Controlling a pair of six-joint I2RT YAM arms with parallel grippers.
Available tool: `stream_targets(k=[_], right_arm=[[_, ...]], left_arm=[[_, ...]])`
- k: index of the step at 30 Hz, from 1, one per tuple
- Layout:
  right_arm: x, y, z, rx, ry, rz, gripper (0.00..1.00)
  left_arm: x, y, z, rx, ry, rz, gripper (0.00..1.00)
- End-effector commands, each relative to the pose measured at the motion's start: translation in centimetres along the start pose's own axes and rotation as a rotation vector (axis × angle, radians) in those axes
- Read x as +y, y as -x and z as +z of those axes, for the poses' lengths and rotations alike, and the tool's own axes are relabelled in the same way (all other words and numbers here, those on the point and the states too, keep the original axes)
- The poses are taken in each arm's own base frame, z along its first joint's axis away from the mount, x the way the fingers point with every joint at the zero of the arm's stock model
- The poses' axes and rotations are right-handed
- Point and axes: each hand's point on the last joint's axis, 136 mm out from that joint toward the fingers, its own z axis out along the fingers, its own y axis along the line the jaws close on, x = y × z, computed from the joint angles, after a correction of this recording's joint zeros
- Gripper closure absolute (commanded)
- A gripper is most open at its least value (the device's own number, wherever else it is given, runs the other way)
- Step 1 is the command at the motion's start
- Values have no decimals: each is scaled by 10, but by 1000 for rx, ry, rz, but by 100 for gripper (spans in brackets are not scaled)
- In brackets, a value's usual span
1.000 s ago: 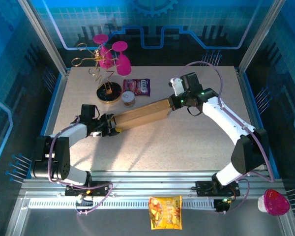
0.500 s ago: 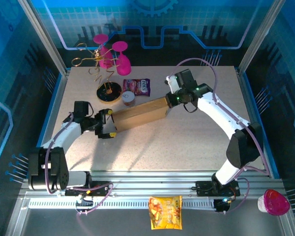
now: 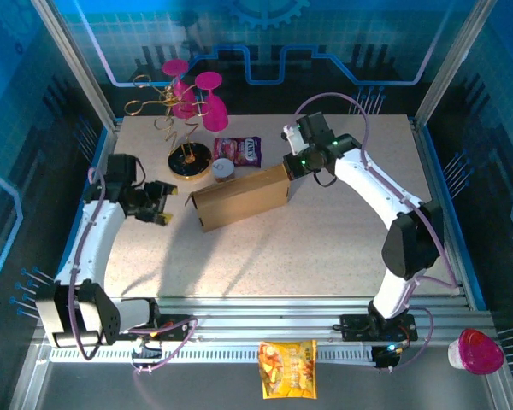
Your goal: Fold the paper box
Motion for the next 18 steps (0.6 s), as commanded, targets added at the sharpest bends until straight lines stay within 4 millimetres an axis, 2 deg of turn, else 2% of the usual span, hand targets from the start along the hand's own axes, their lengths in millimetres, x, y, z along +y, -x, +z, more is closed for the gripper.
stream_targets(k=[1, 3, 8, 13, 18], right_arm=[[5, -5, 1, 47, -2, 6, 100], [7, -3, 0, 53, 3, -2, 100], [8, -2, 2, 73, 24, -3, 100], [7, -1, 3, 83, 37, -5, 100], [7, -2, 5, 93, 44, 2, 100]], left_arm=[[-1, 0, -30, -112, 85, 410, 58], [-11, -11, -35, -127, 69, 620, 67], [-19, -31, -36, -134, 55, 1013, 72], [-20, -28, -22, -139, 107, 1175, 56], [-30, -32, -8, -116, 81, 1194, 52]])
